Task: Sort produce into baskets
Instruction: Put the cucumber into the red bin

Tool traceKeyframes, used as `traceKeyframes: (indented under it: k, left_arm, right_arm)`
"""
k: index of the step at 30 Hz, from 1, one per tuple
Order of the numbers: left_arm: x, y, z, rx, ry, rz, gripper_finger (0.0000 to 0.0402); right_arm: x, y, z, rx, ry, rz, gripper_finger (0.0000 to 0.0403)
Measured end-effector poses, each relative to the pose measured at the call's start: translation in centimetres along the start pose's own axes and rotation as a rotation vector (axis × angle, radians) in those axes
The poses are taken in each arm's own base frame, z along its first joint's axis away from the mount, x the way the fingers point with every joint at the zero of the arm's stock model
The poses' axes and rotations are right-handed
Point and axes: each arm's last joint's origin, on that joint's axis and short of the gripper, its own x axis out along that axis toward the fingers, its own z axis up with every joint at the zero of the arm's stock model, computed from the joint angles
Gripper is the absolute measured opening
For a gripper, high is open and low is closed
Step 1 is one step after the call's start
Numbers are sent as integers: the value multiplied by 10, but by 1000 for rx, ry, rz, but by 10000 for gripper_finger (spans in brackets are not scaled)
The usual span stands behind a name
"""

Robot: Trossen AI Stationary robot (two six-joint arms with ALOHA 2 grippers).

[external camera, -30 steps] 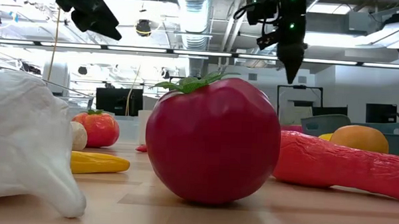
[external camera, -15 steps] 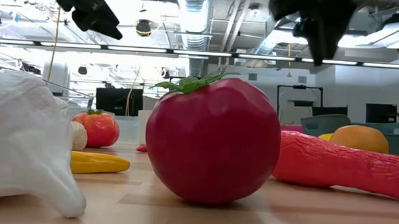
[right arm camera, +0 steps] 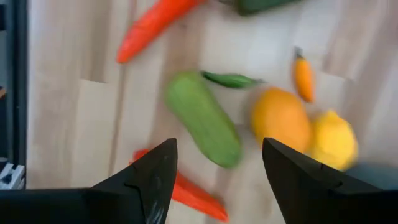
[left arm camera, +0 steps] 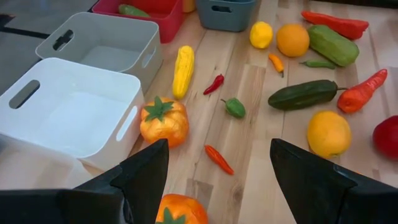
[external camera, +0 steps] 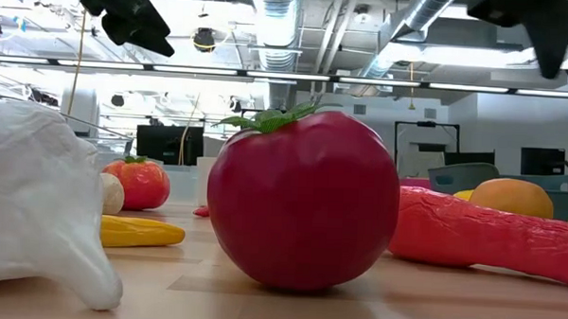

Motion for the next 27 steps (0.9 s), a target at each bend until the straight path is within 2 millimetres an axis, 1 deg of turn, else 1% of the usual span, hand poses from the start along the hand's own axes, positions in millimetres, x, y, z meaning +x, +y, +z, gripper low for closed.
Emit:
traceKeyframes:
  k: [2, 5, 12, 17, 27]
  left_arm:
    - [0, 0, 0, -1, 0, 0, 267]
    - [0, 0, 0, -2, 0, 0, 267]
    - [0, 0, 0, -10, 0, 0, 267]
    - [0, 0, 0, -11, 0, 0, 267]
    - [0, 0, 0, -11, 0, 0, 267]
  right_arm:
    - [8, 7, -2, -21, -21, 8, 263]
    - [17, 11, -5, -37, -44, -19, 263]
    - [42, 10, -10, -36, -57, -30, 263]
    - [55, 9, -13, -31, -75, -22, 263]
    - [68, 8, -21, -34, -44, -7, 263]
